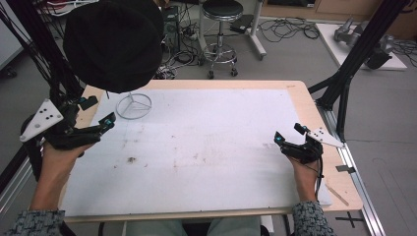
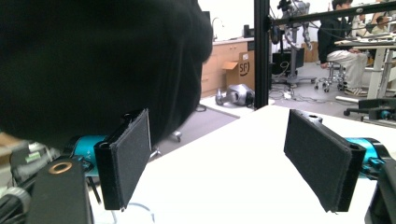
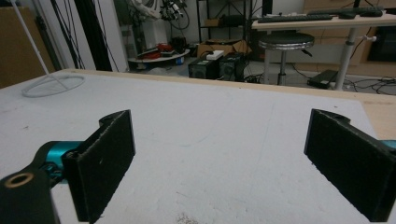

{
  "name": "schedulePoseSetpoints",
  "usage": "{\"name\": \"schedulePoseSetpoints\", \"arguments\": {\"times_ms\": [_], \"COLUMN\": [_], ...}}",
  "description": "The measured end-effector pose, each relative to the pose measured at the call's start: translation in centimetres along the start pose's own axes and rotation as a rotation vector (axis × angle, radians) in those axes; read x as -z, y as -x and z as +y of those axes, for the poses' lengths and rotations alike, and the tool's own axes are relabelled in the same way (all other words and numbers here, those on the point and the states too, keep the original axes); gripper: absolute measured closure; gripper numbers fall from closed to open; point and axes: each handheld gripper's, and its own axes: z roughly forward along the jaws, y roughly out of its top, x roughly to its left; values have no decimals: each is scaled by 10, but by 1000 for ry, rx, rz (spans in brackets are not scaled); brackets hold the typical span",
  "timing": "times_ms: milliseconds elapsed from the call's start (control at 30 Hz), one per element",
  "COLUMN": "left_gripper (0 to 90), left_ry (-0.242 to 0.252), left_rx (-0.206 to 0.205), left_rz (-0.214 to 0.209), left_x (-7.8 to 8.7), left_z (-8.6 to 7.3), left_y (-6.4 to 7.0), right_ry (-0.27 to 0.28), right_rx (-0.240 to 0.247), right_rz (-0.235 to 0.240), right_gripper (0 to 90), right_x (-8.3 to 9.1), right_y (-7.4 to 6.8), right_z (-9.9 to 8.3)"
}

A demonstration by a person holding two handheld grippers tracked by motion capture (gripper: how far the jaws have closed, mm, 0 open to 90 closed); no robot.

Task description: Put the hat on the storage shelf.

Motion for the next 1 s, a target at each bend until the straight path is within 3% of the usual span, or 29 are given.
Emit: {"name": "schedulePoseSetpoints", "arguments": {"times_ms": [467,633,1000], "left_gripper": [222,225,224], "left_ry": [-52,-65,-89], "left_rx": [64,58,71], "left_rz": [71,92,99], "left_x": [1,3,3], "left_z": [-48,-64,-80], "left_y": [7,9,9], "right_ry": [-3,-6,-3], "right_rx": [-1,1,1], "right_rz": [1,3,2], "right_gripper": [78,78,78], "right_x": [0,0,-1], "right_y": [1,1,1], "right_z": [0,0,0]}}
